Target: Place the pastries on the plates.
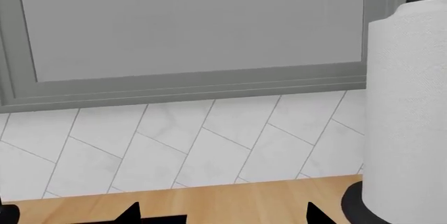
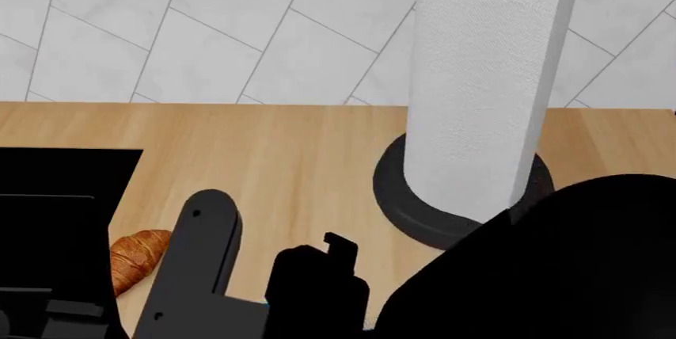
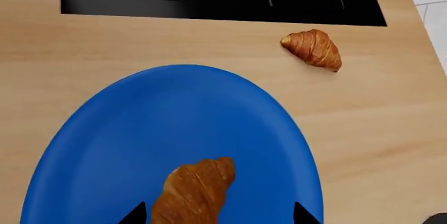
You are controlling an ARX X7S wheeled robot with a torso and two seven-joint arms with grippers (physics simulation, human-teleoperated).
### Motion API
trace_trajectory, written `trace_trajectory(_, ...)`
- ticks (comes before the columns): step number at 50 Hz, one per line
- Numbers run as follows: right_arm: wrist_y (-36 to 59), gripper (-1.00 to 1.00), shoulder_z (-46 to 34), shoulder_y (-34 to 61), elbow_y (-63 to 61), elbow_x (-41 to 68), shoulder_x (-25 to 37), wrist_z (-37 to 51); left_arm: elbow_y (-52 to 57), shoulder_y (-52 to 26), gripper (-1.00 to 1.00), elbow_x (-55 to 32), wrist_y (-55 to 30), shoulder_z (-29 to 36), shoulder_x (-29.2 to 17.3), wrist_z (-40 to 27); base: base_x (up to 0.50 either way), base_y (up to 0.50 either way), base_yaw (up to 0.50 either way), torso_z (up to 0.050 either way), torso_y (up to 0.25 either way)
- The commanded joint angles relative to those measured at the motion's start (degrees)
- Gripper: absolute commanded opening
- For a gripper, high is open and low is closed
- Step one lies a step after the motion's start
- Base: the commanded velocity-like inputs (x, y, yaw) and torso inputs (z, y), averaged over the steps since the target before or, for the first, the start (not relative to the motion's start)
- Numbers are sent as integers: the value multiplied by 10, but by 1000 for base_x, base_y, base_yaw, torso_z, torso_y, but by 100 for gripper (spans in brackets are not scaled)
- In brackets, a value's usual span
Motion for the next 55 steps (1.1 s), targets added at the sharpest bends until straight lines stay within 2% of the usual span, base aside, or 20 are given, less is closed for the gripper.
trace_trajectory(1, -12, 100, 15, 34, -11, 43, 32, 28, -2, 0, 100, 1, 2, 1, -2, 2, 0, 0, 0, 0, 0)
trace_trajectory(13, -103, 100, 47, 89, -54, 157, 138, 185, -9, -7, 100, -6, 3, 1, -9, 21, 0, 0, 0, 0, 0)
trace_trajectory(21, -158, 100, 67, 82, -88, 170, 189, 244, -11, -47, 100, -48, -5, -16, -21, 17, 0, 0, 0, 0, 0)
trace_trajectory(28, -229, 100, 102, 47, -118, 154, 254, 260, -15, -57, 100, -61, -3, -23, -26, 16, 0, 0, 0, 0, 0)
trace_trajectory(33, -315, 100, 124, -17, -159, 107, 322, 267, -20, -70, 100, -70, -8, -24, -19, 16, 0, 0, 0, 0, 0)
trace_trajectory(41, -415, 100, 141, -71, -199, 64, 372, 307, -20, -69, 100, -77, -3, -27, -30, 25, 0, 0, 0, 0, 0)
trace_trajectory(45, -474, 100, 137, -117, -221, 32, 396, 312, -30, -105, 100, -125, -22, -29, -31, 40, 0, 0, 0, 0, 0)
trace_trajectory(47, -506, 100, 135, -139, -230, 15, 410, 311, -43, -117, 100, -167, -3, -42, -37, 80, 0, 0, 0, 0, 0)
trace_trajectory(48, -516, 100, 132, -151, -234, 4, 416, 307, -51, -148, 100, -177, -38, -34, -35, 74, 0, 0, 0, 0, 0)
trace_trajectory(52, -592, 100, 116, -209, -239, -51, 443, 297, -87, -226, 100, -247, -88, -36, -29, 97, 0, 0, 0, 0, 0)
trace_trajectory(55, -647, 100, 99, -254, -252, -113, 455, 282, -140, -306, 100, -317, -143, -32, -17, 138, 0, 0, 0, 0, 0)
